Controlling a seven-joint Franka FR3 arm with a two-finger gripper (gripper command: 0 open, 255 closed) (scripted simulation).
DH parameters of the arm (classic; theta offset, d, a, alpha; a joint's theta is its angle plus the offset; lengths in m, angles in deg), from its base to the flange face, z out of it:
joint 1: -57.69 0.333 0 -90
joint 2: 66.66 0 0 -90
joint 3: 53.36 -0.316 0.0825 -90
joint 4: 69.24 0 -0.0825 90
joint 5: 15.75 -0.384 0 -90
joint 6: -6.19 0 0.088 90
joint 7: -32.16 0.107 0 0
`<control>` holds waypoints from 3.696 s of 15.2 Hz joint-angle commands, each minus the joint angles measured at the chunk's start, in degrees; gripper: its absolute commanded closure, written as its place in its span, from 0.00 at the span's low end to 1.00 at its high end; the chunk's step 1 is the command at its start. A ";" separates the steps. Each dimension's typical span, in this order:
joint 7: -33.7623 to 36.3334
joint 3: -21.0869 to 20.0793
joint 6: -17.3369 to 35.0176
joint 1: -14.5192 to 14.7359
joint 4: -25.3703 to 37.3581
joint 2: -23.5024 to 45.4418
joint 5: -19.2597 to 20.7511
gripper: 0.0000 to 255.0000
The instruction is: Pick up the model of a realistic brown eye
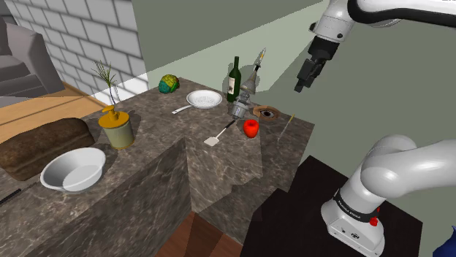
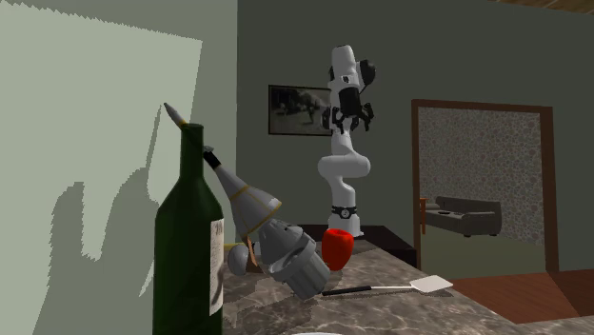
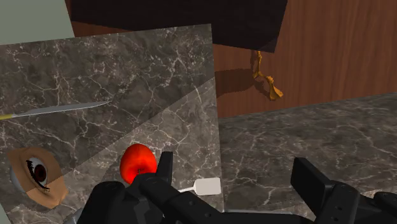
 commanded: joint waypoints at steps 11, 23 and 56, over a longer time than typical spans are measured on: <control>-10.00 7.09 14.06 -1.90 -2.00 13.59 4.64 0.00; -22.28 14.99 28.27 -2.85 5.44 36.71 4.21 0.00; -40.97 15.35 37.66 -12.78 39.52 83.41 -9.01 1.00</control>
